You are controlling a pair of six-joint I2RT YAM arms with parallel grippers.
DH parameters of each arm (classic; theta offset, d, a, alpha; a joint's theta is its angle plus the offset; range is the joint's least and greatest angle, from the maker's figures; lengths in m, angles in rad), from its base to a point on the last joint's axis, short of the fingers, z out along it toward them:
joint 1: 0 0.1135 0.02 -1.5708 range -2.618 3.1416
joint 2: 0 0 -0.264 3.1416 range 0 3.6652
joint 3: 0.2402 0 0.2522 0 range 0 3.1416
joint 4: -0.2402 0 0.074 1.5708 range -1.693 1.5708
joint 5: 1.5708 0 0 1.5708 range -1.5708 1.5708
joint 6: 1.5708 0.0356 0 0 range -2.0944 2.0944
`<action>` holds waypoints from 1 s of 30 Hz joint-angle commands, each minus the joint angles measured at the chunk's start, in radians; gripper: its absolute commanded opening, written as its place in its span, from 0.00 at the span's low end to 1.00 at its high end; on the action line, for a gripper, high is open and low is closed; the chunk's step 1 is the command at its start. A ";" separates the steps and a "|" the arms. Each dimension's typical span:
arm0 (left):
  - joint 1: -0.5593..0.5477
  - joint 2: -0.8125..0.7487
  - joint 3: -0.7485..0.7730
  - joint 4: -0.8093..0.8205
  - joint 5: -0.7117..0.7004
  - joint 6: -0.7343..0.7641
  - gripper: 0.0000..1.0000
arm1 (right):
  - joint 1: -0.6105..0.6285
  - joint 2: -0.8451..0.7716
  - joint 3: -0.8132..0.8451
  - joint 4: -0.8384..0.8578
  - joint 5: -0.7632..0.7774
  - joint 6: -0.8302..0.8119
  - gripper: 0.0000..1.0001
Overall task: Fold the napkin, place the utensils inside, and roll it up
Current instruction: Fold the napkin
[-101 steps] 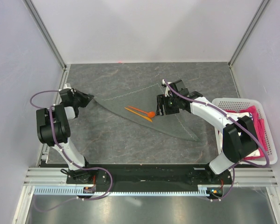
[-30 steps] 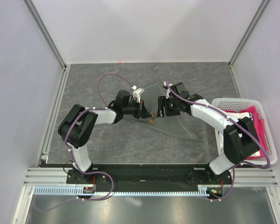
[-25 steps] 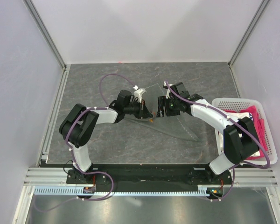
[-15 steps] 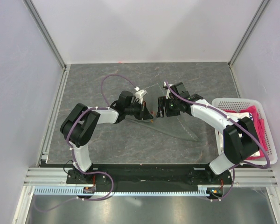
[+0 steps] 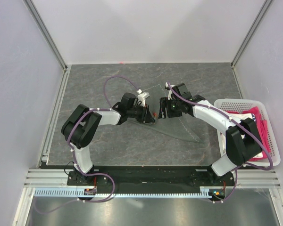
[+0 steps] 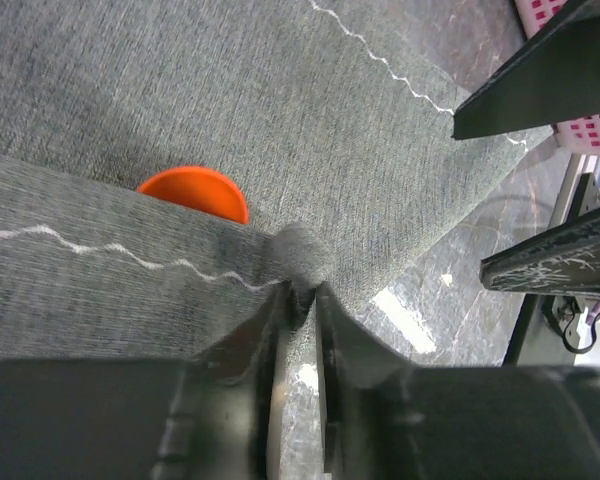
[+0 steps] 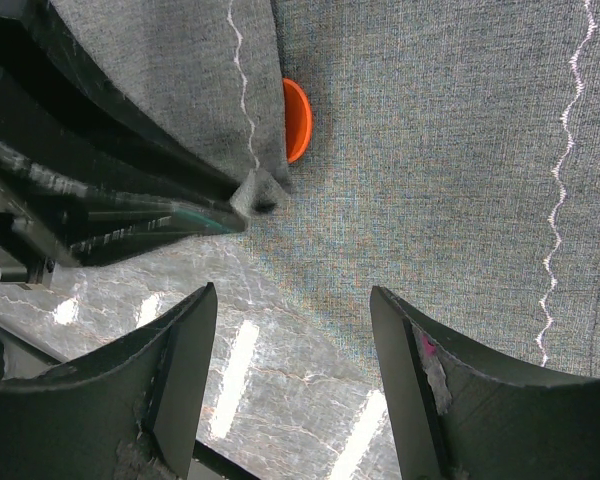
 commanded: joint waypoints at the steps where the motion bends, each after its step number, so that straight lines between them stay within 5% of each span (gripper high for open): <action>1: -0.007 -0.021 0.038 -0.011 -0.015 0.020 0.42 | 0.001 -0.043 -0.009 0.020 0.005 0.017 0.71; 6: -0.009 -0.047 0.061 -0.009 -0.008 0.002 0.69 | 0.001 -0.094 -0.012 0.016 0.027 0.030 0.72; 10: -0.009 -0.068 0.091 -0.006 0.014 -0.020 0.82 | 0.001 -0.128 -0.031 0.003 0.047 0.040 0.72; 17: 0.027 -0.173 0.107 -0.164 -0.206 0.025 0.80 | -0.001 -0.164 -0.074 -0.007 0.083 0.060 0.72; 23: 0.116 -0.286 0.030 -0.319 -0.542 0.028 0.61 | -0.003 -0.157 -0.084 -0.010 0.080 0.059 0.72; 30: 0.245 -0.306 -0.059 -0.411 -0.600 -0.063 0.50 | -0.001 -0.137 -0.072 -0.010 0.059 0.051 0.72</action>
